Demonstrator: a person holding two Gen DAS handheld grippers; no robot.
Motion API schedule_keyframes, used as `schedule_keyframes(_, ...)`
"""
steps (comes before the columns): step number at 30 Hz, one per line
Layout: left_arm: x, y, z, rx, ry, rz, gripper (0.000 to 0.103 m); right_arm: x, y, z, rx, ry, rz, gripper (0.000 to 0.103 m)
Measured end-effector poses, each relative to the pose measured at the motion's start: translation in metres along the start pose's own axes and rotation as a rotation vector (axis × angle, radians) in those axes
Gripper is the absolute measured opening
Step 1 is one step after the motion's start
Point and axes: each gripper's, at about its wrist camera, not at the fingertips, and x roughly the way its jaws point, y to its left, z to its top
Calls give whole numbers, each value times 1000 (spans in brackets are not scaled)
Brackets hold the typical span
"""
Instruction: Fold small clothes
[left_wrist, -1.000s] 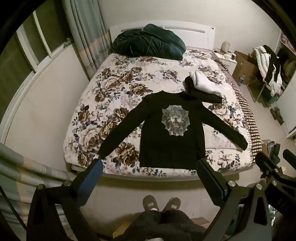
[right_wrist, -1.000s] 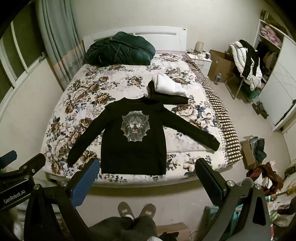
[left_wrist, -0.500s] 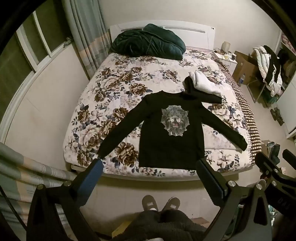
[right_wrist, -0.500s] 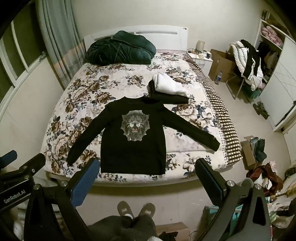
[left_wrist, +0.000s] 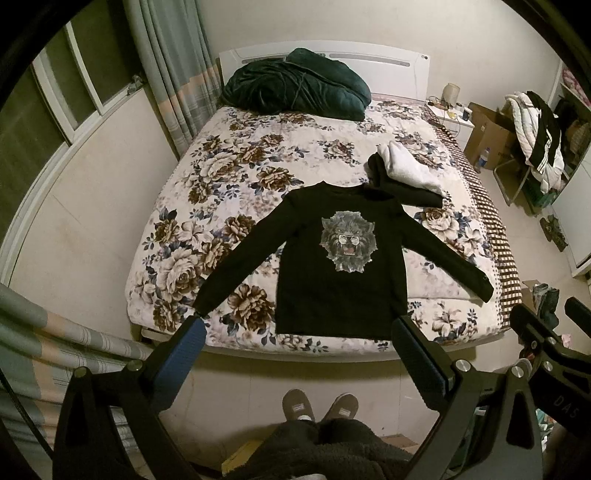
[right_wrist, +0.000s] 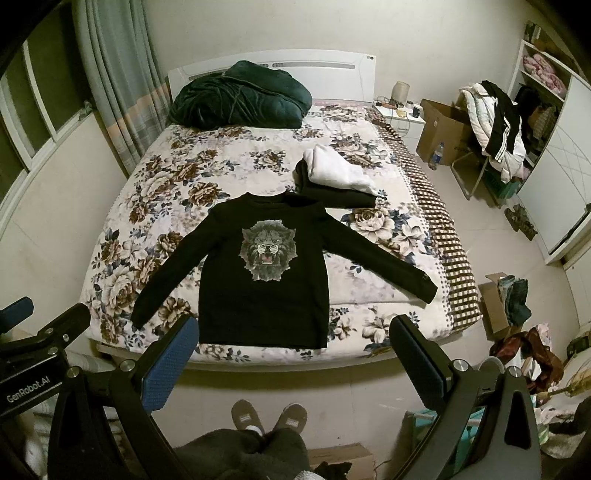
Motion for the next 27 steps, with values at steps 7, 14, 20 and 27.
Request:
schedule_keyframes(7, 0, 0, 1, -1, 3, -2, 103, 0, -1, 1, 0, 2, 0, 103)
schedule_keyframes(14, 0, -2, 1, 1, 0, 2, 103, 2, -1, 1, -1, 2, -1, 103)
schedule_keyframes(20, 0, -1, 2, 2, 4, -1, 103, 2, -1, 2, 0, 2, 0, 103)
schedule_keyframes(27, 0, -2, 2, 1, 1, 0, 103, 1, -1, 3, -1, 3, 0, 103)
